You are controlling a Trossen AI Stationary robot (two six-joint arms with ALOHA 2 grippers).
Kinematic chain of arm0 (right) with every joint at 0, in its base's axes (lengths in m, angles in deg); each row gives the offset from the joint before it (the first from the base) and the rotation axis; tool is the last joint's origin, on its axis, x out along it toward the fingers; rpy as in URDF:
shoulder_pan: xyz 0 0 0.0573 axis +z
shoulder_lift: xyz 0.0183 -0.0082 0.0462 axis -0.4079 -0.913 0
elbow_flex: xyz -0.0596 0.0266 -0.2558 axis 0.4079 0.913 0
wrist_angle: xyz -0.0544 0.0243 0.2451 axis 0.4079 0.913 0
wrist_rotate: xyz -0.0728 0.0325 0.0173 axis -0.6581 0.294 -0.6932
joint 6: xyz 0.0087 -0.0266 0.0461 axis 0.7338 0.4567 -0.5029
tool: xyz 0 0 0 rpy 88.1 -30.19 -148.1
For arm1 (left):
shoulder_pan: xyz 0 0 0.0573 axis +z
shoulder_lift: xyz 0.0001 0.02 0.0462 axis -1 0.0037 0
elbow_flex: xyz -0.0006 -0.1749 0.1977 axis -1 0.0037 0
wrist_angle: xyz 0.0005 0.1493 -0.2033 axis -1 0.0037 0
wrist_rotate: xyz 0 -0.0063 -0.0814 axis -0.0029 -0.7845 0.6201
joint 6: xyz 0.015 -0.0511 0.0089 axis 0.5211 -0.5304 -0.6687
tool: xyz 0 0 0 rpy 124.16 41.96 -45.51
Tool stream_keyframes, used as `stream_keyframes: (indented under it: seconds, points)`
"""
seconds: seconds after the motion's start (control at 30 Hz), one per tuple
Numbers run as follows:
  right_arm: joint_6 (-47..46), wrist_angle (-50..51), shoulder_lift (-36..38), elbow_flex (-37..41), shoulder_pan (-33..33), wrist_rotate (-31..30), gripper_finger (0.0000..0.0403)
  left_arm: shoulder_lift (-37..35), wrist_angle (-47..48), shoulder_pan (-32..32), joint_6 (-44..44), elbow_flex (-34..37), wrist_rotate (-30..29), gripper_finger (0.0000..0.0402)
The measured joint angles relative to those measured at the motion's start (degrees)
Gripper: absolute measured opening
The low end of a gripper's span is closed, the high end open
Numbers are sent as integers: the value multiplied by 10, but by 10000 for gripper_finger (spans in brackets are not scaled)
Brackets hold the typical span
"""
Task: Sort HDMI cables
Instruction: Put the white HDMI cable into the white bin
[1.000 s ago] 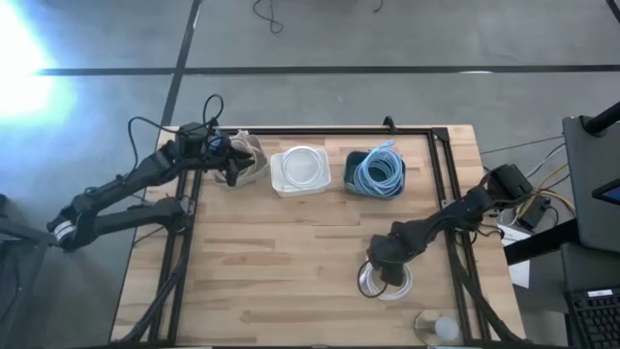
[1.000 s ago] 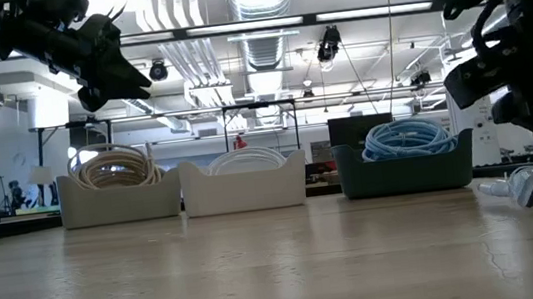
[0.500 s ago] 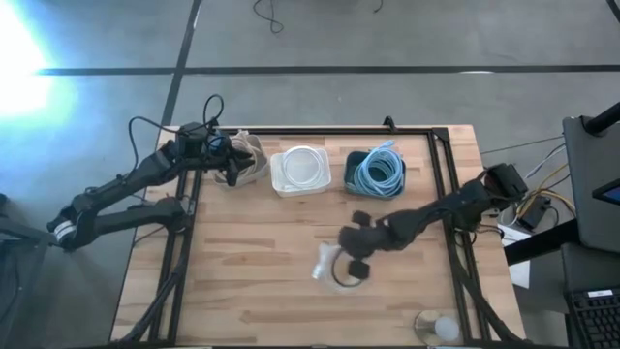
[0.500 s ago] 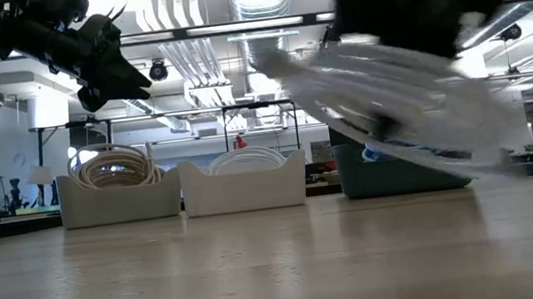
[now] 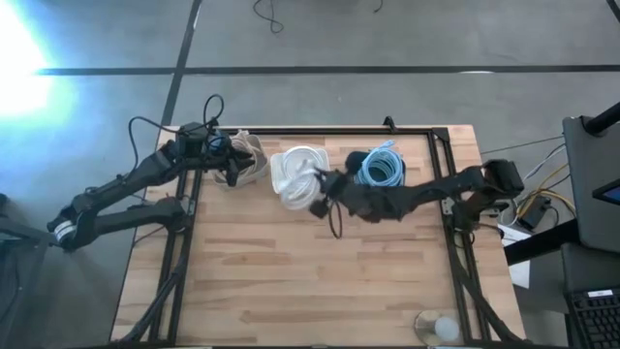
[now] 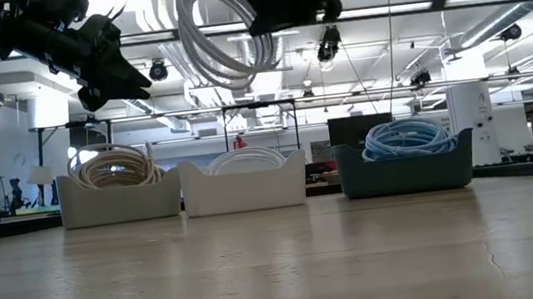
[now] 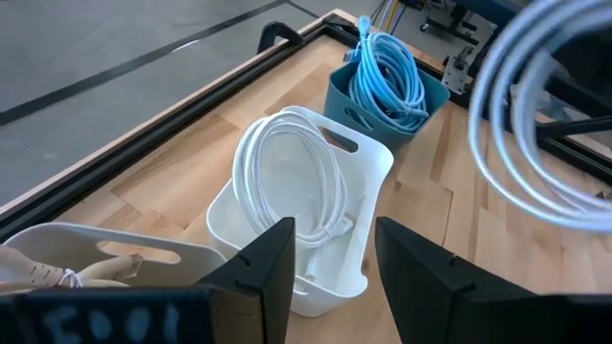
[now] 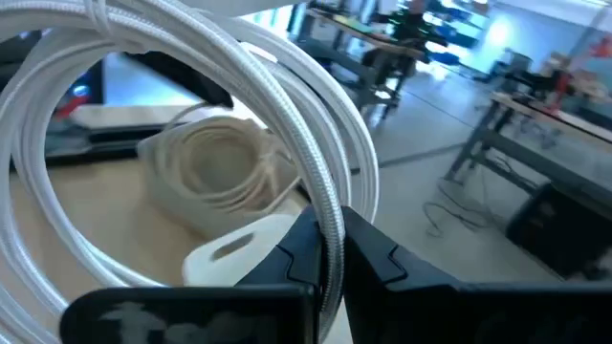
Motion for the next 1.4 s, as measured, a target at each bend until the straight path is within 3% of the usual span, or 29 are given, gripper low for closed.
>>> stream_keyframes:
  seconds: [0.3,0.47,0.77,0.97,1.2,1.4]
  points:
    - [-138,89,0,-18,-94,8,16,0,-1,0,11,4,0,147]
    - [-197,114,0,-2,-127,69,15,0,-9,0,11,26,0,147]
    - [-248,110,0,26,-141,82,15,0,-112,0,-25,75,-2,147]
    - [-293,108,-3,46,-139,81,15,0,-132,-2,-31,75,5,147]
    - [-295,24,-83,43,-148,77,15,0,-160,-27,-24,75,17,147]
    - [-288,64,-121,-10,-154,87,15,-2,-174,-62,-14,75,19,147]
